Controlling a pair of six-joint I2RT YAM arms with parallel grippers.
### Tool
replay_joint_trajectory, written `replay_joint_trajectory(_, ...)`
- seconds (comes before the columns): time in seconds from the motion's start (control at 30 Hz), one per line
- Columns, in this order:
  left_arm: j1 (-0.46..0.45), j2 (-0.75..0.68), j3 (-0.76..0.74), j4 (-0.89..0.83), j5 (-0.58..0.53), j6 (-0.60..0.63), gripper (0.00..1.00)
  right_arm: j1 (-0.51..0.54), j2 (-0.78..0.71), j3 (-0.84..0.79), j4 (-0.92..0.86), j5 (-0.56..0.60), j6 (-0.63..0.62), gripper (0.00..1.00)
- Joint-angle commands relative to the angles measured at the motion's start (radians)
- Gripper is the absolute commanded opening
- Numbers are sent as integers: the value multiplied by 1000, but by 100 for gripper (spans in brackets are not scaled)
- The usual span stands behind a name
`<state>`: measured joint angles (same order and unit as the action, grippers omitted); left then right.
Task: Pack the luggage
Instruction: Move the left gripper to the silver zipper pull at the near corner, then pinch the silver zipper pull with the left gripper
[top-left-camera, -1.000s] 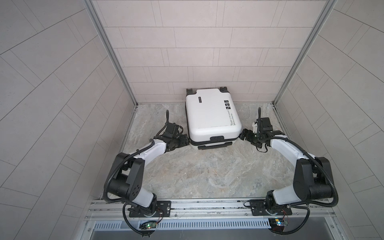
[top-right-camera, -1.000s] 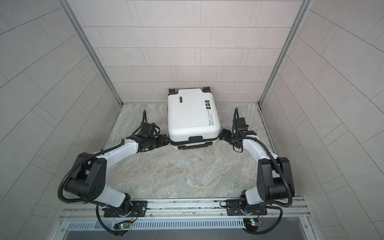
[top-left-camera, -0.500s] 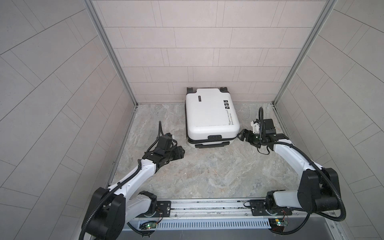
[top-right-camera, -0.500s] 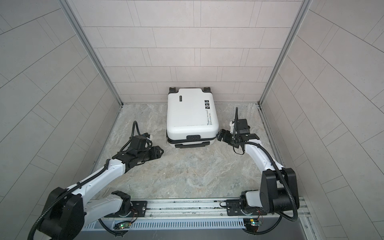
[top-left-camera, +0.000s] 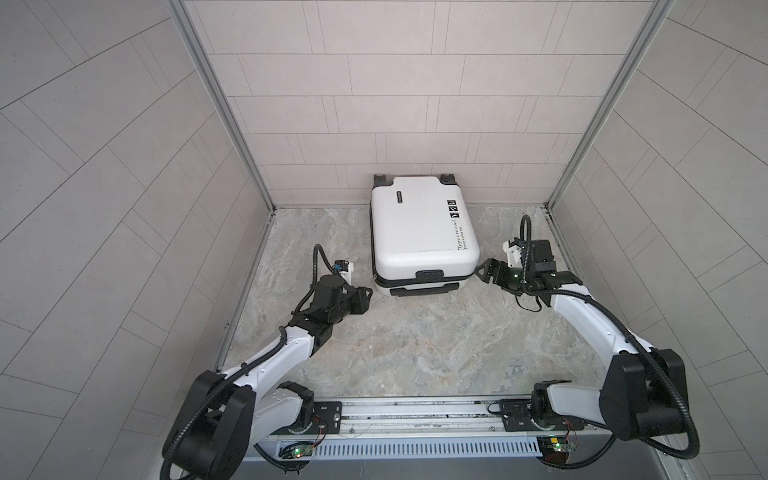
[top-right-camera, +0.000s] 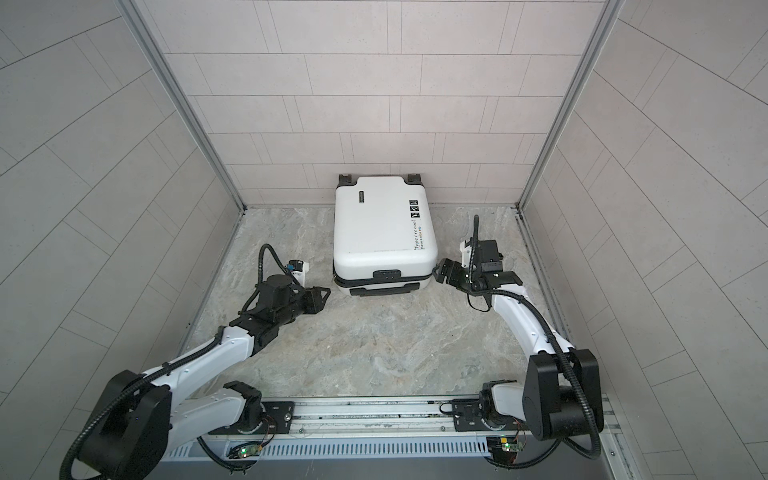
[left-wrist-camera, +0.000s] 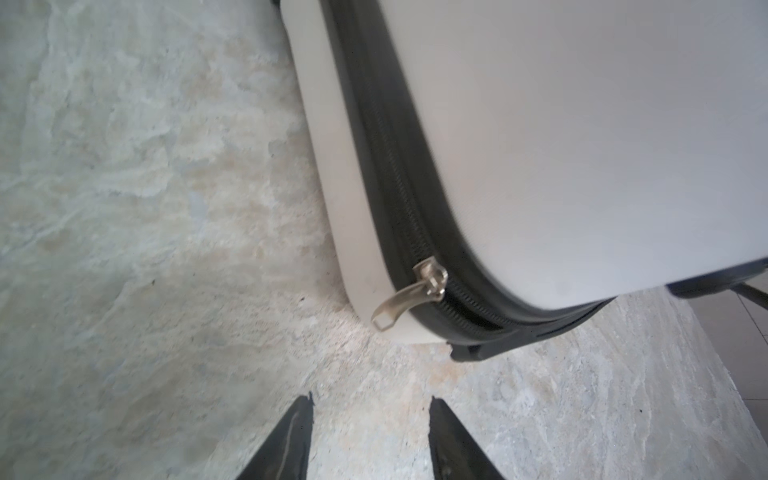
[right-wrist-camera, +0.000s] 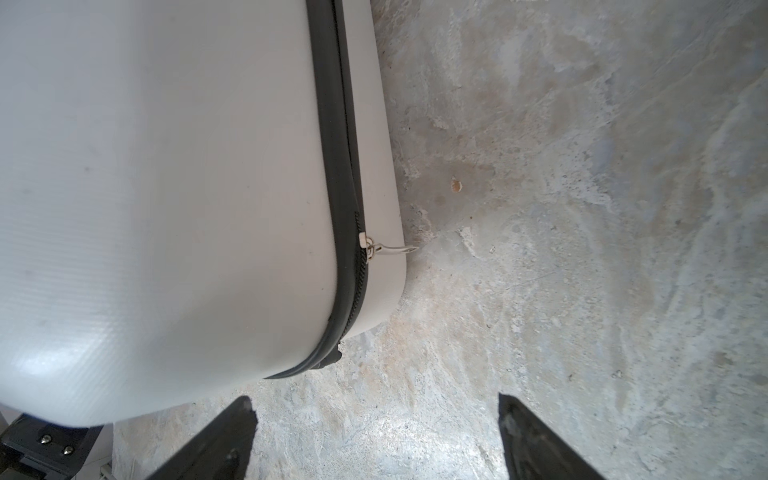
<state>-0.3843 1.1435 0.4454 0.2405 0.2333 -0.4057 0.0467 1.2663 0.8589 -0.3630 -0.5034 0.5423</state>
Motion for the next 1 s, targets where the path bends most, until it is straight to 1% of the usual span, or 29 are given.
replay_joint_trajectory(0.0, -23, 39, -9, 149, -18, 93, 48, 11, -34, -13, 15, -11, 16, 92)
replay_joint_trajectory(0.1, -28, 79, 2, 145, -30, 141, 39, 16, -44, -14, 10, -17, 18, 92)
replay_joint_trajectory(0.17, -29, 97, 1, 146, -47, 162, 36, 16, -50, -13, 6, -19, 18, 92)
replay_joint_trajectory(0.27, -29, 117, -13, 176, -70, 179, 33, 15, -57, -8, 1, -20, 16, 92)
replay_joint_trajectory(0.47, -29, 144, -26, 244, -78, 220, 33, 16, -56, -3, 6, -32, 20, 92)
replay_joint_trajectory(0.67, -32, 178, -17, 263, -47, 250, 30, 16, -48, 7, 5, -32, 21, 92)
replay_joint_trajectory(0.97, -44, 205, 10, 263, -80, 295, 24, 16, -45, 13, 3, -40, 24, 92)
